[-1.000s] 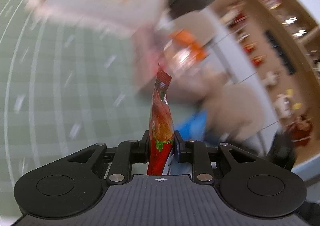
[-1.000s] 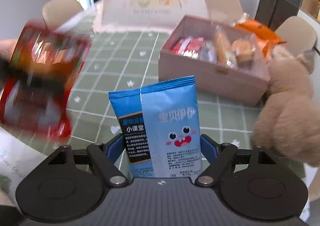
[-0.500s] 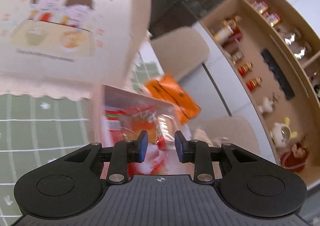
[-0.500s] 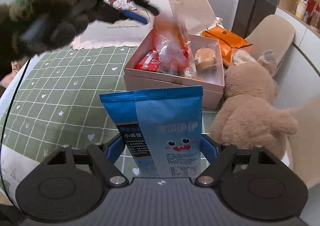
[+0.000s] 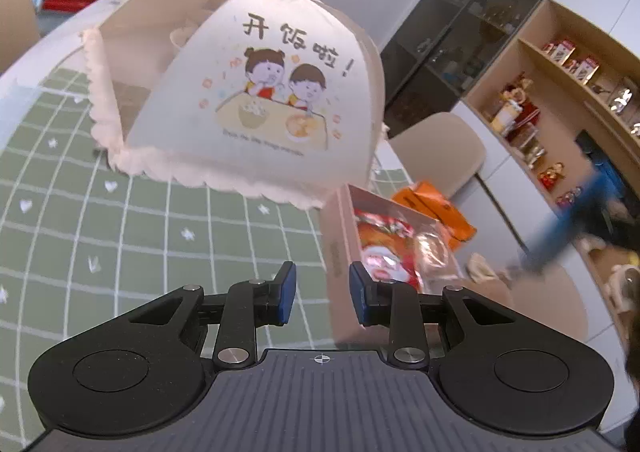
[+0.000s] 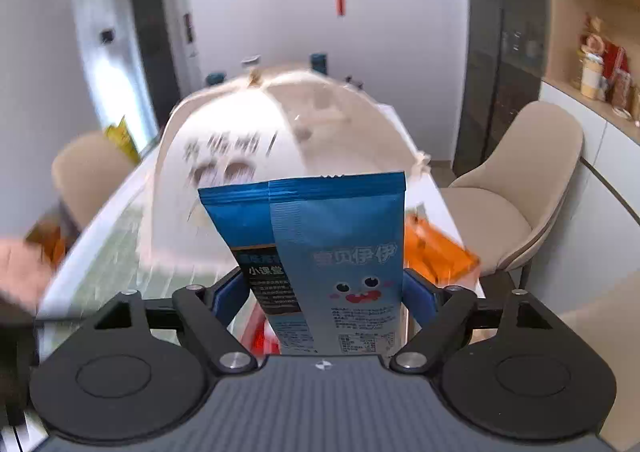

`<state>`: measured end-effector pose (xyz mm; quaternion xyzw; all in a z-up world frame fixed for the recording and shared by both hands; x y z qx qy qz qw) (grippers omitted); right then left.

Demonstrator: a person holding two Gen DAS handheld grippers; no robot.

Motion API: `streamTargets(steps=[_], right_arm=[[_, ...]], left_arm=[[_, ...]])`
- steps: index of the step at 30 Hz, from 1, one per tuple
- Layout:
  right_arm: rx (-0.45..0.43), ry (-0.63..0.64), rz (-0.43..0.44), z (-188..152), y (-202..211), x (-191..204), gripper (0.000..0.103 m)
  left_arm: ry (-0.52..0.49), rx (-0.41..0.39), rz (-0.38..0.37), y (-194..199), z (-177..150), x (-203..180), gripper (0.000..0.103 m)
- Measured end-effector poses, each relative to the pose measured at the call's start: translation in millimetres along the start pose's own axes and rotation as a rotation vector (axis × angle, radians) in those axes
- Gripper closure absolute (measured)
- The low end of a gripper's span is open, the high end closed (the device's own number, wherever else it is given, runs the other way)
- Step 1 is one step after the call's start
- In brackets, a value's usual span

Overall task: Organize snacks
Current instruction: 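Carry red packet with left tool while right tool carries blue packet toward pink box, then release blue packet into pink box with right tool, then withdraw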

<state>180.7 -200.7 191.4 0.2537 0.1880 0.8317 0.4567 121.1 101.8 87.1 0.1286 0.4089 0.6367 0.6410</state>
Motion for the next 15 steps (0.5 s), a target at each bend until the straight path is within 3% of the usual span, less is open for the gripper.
streamTargets(steps=[3,7,11,15], right_arm=[[0.099,-0.038,0.01,15.8,-40.8,-14.0,0.016],[0.24,-0.205,0.036,-4.2,-91.5,-44.1,0.016],[0.224,-0.242,0.011,-21.7,-91.9,-53.3,0.016],[0.211,-0.139,-0.066,-26.6,-93.8,-54.8,0.016]], left_arm=[[-0.002,0.029,-0.024,2.6,-15.8,-3.2,0.07],[-0.006,0.059,-0.028,1.0,-34.9,-3.4,0.07],[-0.018,0.069,-0.018,3.3,-48.4,-1.9,0.07],[-0.002,0.099,0.01,-1.6,-55.5,2.7,0.07]])
Point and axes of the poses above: each gripper's, at about its wrist camera, not at the fingertips, and y roughly against the way its jaws point, x to its left, z to its top, the point moved 7 cm from there along -y, roughly the way its jaws point, and after that the axes turned 15 degrees about z, right-handed, at the moved point
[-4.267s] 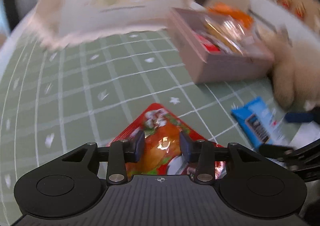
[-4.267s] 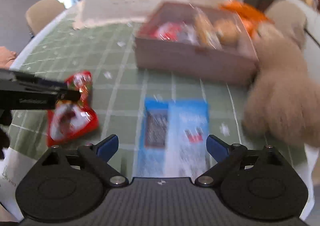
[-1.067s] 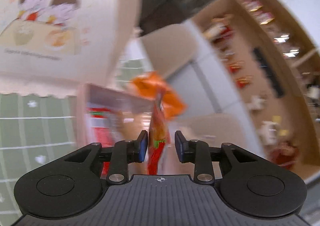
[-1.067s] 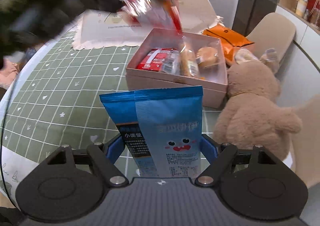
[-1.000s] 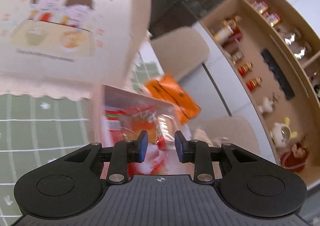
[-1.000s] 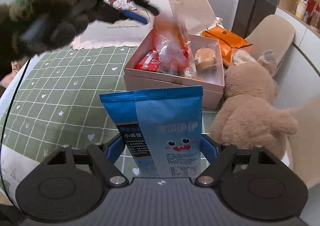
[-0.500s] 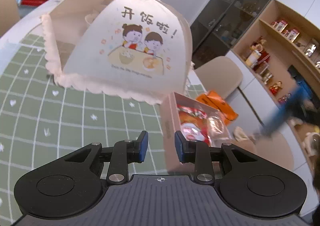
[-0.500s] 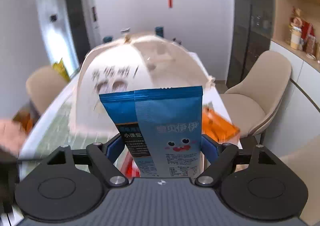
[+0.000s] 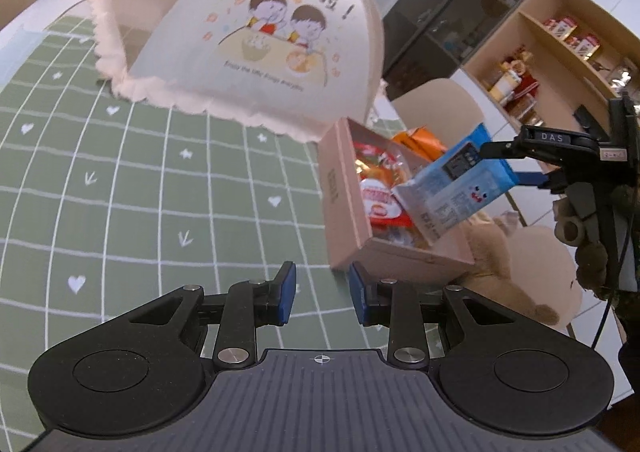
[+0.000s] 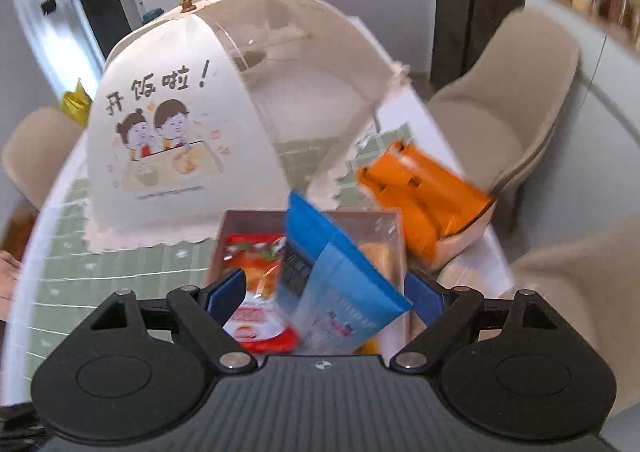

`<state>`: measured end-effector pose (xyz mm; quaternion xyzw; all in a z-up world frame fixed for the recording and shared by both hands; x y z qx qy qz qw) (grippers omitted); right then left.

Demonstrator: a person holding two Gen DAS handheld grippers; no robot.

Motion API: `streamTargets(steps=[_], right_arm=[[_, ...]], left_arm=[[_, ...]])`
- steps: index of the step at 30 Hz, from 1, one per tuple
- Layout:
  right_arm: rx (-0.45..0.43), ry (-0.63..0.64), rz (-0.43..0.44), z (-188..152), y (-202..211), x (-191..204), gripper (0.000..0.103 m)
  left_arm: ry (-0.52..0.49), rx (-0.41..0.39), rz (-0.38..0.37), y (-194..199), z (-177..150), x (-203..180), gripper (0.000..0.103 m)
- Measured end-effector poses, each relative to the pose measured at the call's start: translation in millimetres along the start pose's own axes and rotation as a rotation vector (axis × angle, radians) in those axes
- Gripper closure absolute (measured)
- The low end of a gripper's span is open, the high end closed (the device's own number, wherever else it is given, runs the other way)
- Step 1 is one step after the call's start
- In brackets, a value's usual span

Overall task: Organize snacks
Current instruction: 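Release blue packet into pink box with right tool, then withdraw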

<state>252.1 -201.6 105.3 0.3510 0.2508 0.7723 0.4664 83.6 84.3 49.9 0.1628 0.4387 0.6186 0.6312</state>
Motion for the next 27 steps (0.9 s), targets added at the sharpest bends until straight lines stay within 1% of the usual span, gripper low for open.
streamTargets(steps=[1,2,3,5,6,7,8,10,11,12,13,15,16,17,18,19,20,21,24,25,26,27], right_arm=[[0.002,0.005,0.01,-0.2,-4.7,-0.5,0.016],[0.01,0.0,0.029,-0.4,-11.6,-1.9,0.023],[0.021,-0.007,0.053,0.4,-18.5,-2.6,0.043],[0.083,-0.039,0.141,-7.0,-42.3,-1.4,0.068],[0.121,-0.058,0.187,-12.5,-56.6,-0.2,0.071],[0.143,-0.064,0.22,-15.9,-67.5,1.0,0.071],[0.154,-0.064,0.233,-17.1,-75.6,0.8,0.071],[0.154,-0.075,0.269,-12.8,-81.5,0.9,0.072],[0.145,-0.088,0.289,-7.1,-77.8,-0.1,0.074],[0.133,-0.098,0.317,-0.6,-70.9,0.0,0.083],[0.13,-0.111,0.361,4.9,-64.2,1.2,0.086],[0.115,-0.138,0.439,17.5,-48.5,4.9,0.086],[0.104,-0.136,0.453,24.0,-43.9,7.5,0.086],[0.092,-0.125,0.462,30.1,-41.9,10.1,0.086],[0.081,-0.103,0.457,35.3,-40.2,11.1,0.084],[0.065,-0.082,0.441,39.1,-40.9,9.8,0.078],[0.059,-0.073,0.423,41.5,-44.5,5.2,0.053],[0.064,-0.072,0.386,42.8,-50.9,-2.5,0.032],[0.05,-0.079,0.21,41.8,-59.7,-37.5,0.033],[0.039,-0.076,0.17,40.4,-56.8,-45.8,0.033],[0.026,-0.072,0.153,37.8,-50.5,-51.4,0.033],[0.017,-0.076,0.162,33.6,-42.3,-53.9,0.033]], left_arm=[[0.002,0.003,0.004,-0.4,-1.7,-0.4,0.07],[0.003,0.007,0.006,0.1,-4.1,-1.7,0.07],[0.002,0.011,0.006,0.5,-6.0,-3.3,0.07],[-0.004,0.022,0.006,2.2,-11.6,-6.8,0.07],[-0.013,0.03,0.013,2.8,-15.4,-8.6,0.07],[-0.023,0.038,0.023,2.9,-19.3,-10.0,0.07],[-0.035,0.051,0.036,3.0,-24.2,-11.2,0.07],[-0.048,0.074,0.054,3.5,-32.7,-11.6,0.07],[-0.05,0.083,0.058,4.3,-37.0,-11.2,0.07],[-0.049,0.089,0.056,5.3,-40.8,-10.2,0.07],[-0.044,0.096,0.056,5.3,-44.0,-8.3,0.07],[-0.022,0.101,0.062,3.7,-47.6,-3.7,0.07],[-0.003,0.105,0.063,1.5,-48.6,-1.3,0.07],[0.012,0.109,0.064,-0.6,-48.8,-0.3,0.07],[0.028,0.115,0.065,-3.7,-49.0,0.5,0.07],[0.035,0.119,0.066,-6.1,-49.0,0.2,0.07],[0.034,0.121,0.067,-8.0,-48.7,-1.4,0.07],[0.025,0.122,0.067,-8.4,-48.6,-4.1,0.07],[-0.011,0.111,0.068,-5.7,-48.4,-11.5,0.07],[-0.024,0.104,0.075,-5.1,-48.2,-12.2,0.07],[-0.037,0.095,0.087,-5.5,-48.4,-12.2,0.07],[-0.052,0.086,0.109,-6.7,-48.7,-11.5,0.07]])
Point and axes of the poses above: each gripper's, at about its wrist camera, not at the fingertips, and y roughly against the way its jaws point, x to its left, z to its top, the point moved 7 cm from there along -y, roughly the way its jaws point, and after that the axes turned 15 degrees about z, right-handed, at the moved point
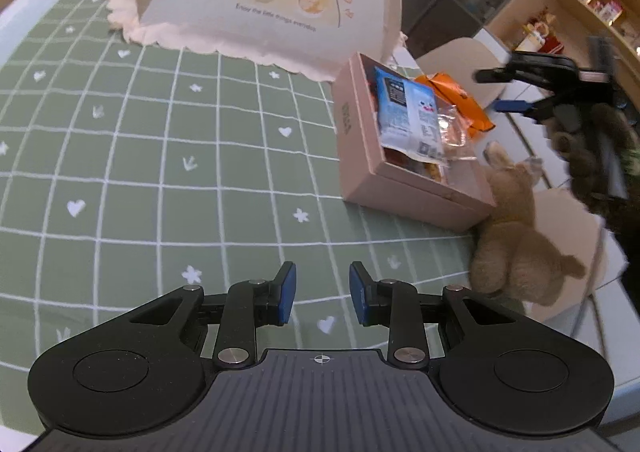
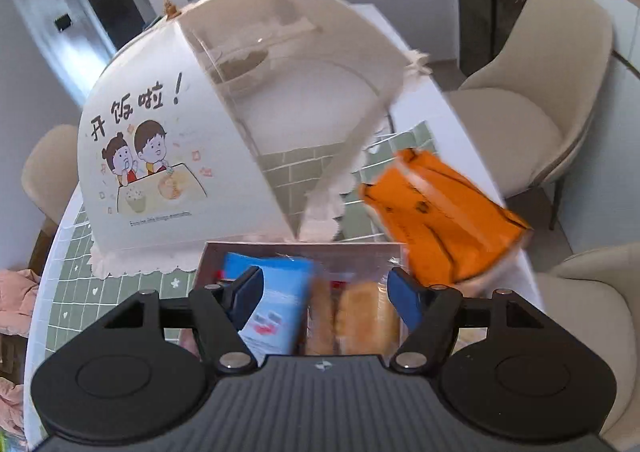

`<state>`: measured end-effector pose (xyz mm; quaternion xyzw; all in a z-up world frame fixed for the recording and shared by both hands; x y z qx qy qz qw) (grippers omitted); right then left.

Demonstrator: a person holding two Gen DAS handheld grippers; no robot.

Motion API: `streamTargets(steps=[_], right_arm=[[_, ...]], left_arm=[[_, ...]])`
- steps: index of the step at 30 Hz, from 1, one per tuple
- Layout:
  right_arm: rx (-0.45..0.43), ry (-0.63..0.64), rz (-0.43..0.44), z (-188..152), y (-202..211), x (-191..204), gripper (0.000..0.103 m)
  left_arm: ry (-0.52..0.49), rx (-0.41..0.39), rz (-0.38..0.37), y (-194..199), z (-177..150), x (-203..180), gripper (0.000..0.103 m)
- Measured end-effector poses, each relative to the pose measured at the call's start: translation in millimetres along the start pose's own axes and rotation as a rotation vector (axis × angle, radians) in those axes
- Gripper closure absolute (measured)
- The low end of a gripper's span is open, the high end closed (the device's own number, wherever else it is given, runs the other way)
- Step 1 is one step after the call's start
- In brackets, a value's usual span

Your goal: Organize snacks

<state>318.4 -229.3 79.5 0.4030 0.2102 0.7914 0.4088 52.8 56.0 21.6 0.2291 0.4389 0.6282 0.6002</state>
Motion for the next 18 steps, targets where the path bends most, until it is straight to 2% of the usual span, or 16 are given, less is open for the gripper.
streamTargets(steps=[2,6,11,15,18], right_arm=[[-0.018,0.005,0.013,-12.5,16.8,5.3,0.033],[-0.044,0.154,-0.006,-69.7,36.3,51.0,0.033],[-0.075,0.274,-0.043,-160.7,28.6,102.6,0.029],[-0.056,0.285,-0.123,-222.5,1.8,108.1,0.029],[-0.018,0.268,-0.161,-246.6,-16.1,101.7,0.029]], left_arm=[[-0.063,-0.04,0.083,-4.0,-0.7,-1.2,0.07],[-0.184,-0.125,0.189,-18.1,-6.8,-12.6,0.07],[-0.185,-0.167,0.221,-41.4,-16.9,-21.3,0.07],[-0.209,-0.193,0.26,-51.0,-28.8,-21.4,0.07],[-0.248,-0.244,0.278,-51.4,-36.5,-22.9,0.07]])
Point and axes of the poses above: each gripper's, at about its wrist camera, not at the fingertips, and y roughly against the way its jaws point, x to its left, z to its top, the point moved 7 cm from there along -y, roughly the way its jaws point, and after that the axes turned 15 degrees about z, right-handed, at the moved point
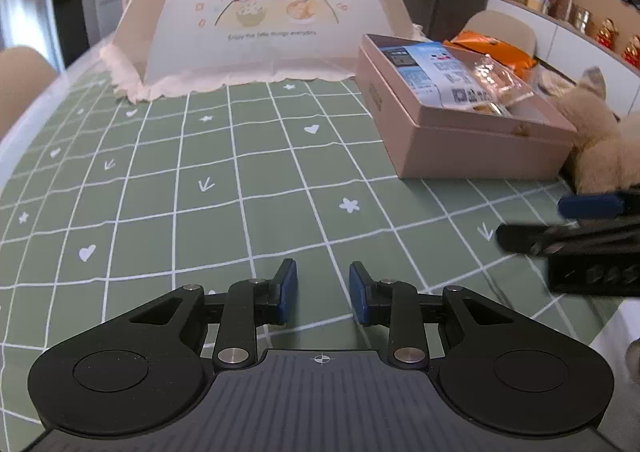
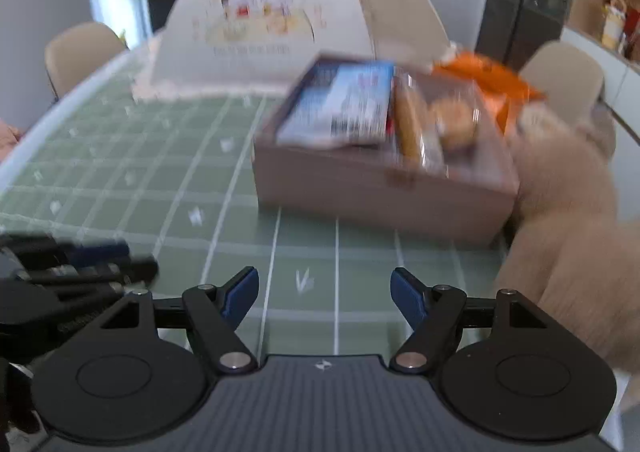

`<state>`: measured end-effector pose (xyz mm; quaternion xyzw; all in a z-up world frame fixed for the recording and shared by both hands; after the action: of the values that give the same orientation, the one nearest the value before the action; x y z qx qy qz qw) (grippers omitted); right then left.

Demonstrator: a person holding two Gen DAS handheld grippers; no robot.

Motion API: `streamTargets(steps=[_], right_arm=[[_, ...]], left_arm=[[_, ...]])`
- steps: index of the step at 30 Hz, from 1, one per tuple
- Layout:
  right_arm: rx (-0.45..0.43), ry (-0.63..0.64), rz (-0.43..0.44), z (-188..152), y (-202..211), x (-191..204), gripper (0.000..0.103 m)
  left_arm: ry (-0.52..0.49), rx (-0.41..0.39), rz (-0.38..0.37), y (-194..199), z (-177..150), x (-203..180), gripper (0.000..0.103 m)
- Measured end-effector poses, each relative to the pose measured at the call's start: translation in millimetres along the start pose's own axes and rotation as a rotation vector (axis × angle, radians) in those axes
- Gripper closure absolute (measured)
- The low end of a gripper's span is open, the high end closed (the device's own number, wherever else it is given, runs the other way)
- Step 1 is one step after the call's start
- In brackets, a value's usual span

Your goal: Organize snacks

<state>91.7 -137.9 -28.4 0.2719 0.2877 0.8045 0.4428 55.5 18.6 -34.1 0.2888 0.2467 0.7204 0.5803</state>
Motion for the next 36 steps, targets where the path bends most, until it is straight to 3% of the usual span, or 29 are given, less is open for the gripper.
streamTargets(steps=[4,6,9,13,18,36], right_arm=[[0.018,-0.073,-0.004,-14.1,-18.5,-7.3,0.029],[-0.004,-0.092,-0.042,-17.1,-21.3,-11.9,0.014],[-0.037,-0.143,-0.094,-24.7,-22.4,-22.2,0.0],[-0.086,-0.142,-0.103,-27.8,-22.9,-30.4,0.0],[-0.187,-0.112,-0.117,-30.3,-23.5,-30.3,0.0],[-0.188,-0.112,-0.113,-28.3,-24.1,-29.2,0.0]], left_arm=[[-0.056,-0.063,0.016,-1.7,-0.2,-12.2,0.07],[-0.031,-0.079,0.01,-4.7,1.5,-15.2,0.069],[-0.027,-0.121,0.035,-6.4,2.4,-22.3,0.07],[-0.05,-0.165,0.067,-3.5,0.0,-30.1,0.071],[-0.019,-0.155,0.033,-5.8,1.2,-26.6,0.071],[-0.008,-0.155,0.024,-7.7,1.3,-25.0,0.071]])
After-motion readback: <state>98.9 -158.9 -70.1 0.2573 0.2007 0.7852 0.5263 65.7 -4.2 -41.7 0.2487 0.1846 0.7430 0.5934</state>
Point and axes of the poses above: each gripper's, at about its wrist camera, not at the fingertips, and y roughly against the way its jaws point, x to its left, z to its top, the point moved 7 cm from there along -y, roughly the way its jaws point, and after that the axes turned 15 degrees about z, right-handed, at the moved point
